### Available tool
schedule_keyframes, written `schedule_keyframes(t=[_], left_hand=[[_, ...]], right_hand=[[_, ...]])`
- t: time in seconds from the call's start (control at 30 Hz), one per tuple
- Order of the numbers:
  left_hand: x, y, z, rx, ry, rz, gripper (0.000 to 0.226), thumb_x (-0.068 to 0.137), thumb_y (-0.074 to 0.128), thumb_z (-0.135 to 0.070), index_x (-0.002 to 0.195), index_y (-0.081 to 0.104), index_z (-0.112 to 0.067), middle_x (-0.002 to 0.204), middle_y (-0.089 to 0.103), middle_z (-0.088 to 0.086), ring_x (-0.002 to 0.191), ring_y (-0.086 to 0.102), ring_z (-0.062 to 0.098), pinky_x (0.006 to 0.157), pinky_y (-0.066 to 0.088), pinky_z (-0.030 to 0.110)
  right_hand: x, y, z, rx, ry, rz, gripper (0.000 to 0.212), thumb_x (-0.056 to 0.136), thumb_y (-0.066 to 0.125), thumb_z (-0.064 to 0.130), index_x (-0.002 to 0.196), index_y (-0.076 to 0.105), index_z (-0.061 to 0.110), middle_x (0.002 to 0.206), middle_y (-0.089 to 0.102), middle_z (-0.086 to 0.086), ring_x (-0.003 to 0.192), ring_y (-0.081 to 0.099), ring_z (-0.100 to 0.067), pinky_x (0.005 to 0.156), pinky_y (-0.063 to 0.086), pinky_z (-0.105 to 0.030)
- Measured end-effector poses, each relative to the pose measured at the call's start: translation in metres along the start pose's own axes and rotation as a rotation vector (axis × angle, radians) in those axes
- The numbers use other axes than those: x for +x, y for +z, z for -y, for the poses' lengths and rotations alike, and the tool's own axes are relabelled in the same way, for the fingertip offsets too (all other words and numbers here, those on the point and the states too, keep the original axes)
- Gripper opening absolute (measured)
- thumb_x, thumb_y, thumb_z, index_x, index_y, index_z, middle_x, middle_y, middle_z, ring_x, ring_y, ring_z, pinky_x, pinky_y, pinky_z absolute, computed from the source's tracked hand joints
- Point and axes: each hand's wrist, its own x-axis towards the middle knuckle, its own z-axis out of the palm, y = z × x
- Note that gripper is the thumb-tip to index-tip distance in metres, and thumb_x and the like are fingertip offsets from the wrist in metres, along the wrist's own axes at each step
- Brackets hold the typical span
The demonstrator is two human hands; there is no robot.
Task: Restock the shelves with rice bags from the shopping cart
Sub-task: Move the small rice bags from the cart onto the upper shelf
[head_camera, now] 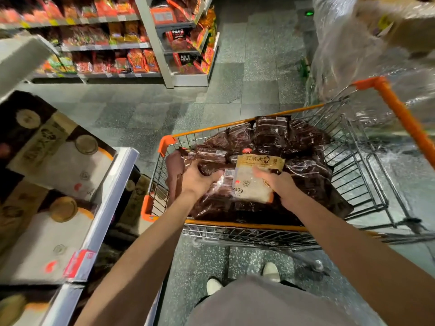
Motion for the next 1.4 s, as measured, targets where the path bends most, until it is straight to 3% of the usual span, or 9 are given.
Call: schedule_keyframes(t=[0.1,0.2,0.3,0.47,0.6,0.87,1.03,1.3,1.4], left_hand=[[-0.004,-0.001,-0.019,-0.030,-0.013,0.097,0.044,0.085,0.073,-0.045,0.111,0.073,-0.009,0.108,0.074,0.015,0.109,0.066,0.031,0.084,0.047,0.028],[-0.008,-0.008,-0.028,0.101,-0.094,0.342,0.033,0.084,0.072,-0.049,0.100,0.070,-0.020,0.074,0.073,0.011,0.068,0.067,0.027,0.060,0.052,0.034],[-0.014,-0.004,-0.021,0.270,-0.119,0.526,0.040,0.075,0.079,-0.044,0.104,0.070,-0.017,0.091,0.074,0.006,0.078,0.070,0.020,0.077,0.058,0.032],[-0.025,0.000,-0.006,-0.112,-0.371,0.404,0.012,0.095,0.050,0.008,0.100,0.061,0.008,0.087,0.064,0.019,0.069,0.066,0.027,0.068,0.060,0.040],[-0.028,-0.005,0.007,0.068,-0.282,0.303,0.011,0.091,0.069,-0.016,0.097,0.065,-0.007,0.085,0.070,0.010,0.064,0.071,0.020,0.051,0.058,0.025],[-0.018,-0.004,0.021,0.301,-0.084,-0.072,0.080,0.080,0.074,-0.052,0.140,0.044,-0.009,0.135,0.048,0.014,0.129,0.044,0.033,0.110,0.039,0.046],[0.006,-0.008,0.027,0.106,-0.189,0.034,0.085,0.069,0.076,-0.064,0.132,0.051,-0.013,0.130,0.062,0.006,0.120,0.059,0.025,0.106,0.046,0.039],[0.029,-0.012,-0.007,-0.139,-0.191,0.065,0.047,0.087,0.069,-0.050,0.111,0.059,-0.012,0.108,0.068,0.003,0.105,0.066,0.026,0.088,0.049,0.029],[0.029,-0.018,-0.020,-0.155,-0.210,0.115,0.066,0.089,0.070,-0.043,0.136,0.039,-0.008,0.130,0.060,0.011,0.111,0.063,0.032,0.080,0.054,0.037]], right_hand=[[-0.005,-0.005,-0.002,0.014,-0.011,0.016,0.066,0.061,0.089,0.044,0.114,0.066,0.012,0.111,0.071,-0.003,0.104,0.065,-0.022,0.103,0.046,-0.043],[-0.009,-0.013,-0.004,0.019,-0.006,-0.002,0.069,0.064,0.087,0.044,0.118,0.061,0.009,0.114,0.068,-0.004,0.109,0.062,-0.024,0.105,0.044,-0.044],[-0.014,-0.018,-0.005,0.019,-0.011,-0.036,0.066,0.069,0.085,0.042,0.118,0.058,0.007,0.113,0.066,-0.005,0.108,0.060,-0.023,0.102,0.045,-0.042],[-0.018,-0.023,-0.007,0.042,-0.034,-0.037,0.031,0.081,0.078,0.030,0.096,0.058,0.012,0.098,0.065,-0.002,0.093,0.060,-0.019,0.076,0.045,-0.030],[-0.018,-0.025,-0.015,0.029,-0.037,-0.045,0.035,0.080,0.079,0.035,0.097,0.058,0.012,0.100,0.064,-0.003,0.096,0.058,-0.020,0.080,0.042,-0.032],[-0.014,-0.012,-0.015,-0.019,-0.021,-0.025,0.046,0.075,0.083,0.036,0.109,0.065,0.010,0.110,0.069,-0.005,0.104,0.062,-0.021,0.083,0.045,-0.032],[-0.011,-0.001,-0.011,-0.005,-0.018,-0.020,0.052,0.071,0.085,0.035,0.112,0.066,0.010,0.110,0.070,-0.004,0.103,0.064,-0.022,0.095,0.048,-0.039],[-0.013,0.006,0.003,-0.001,-0.044,-0.037,0.030,0.075,0.084,0.027,0.096,0.068,0.013,0.100,0.073,-0.005,0.090,0.069,-0.019,0.076,0.053,-0.031],[-0.012,0.003,0.008,-0.024,-0.037,-0.047,0.035,0.073,0.085,0.031,0.098,0.069,0.012,0.100,0.073,-0.005,0.095,0.068,-0.022,0.091,0.051,-0.037]])
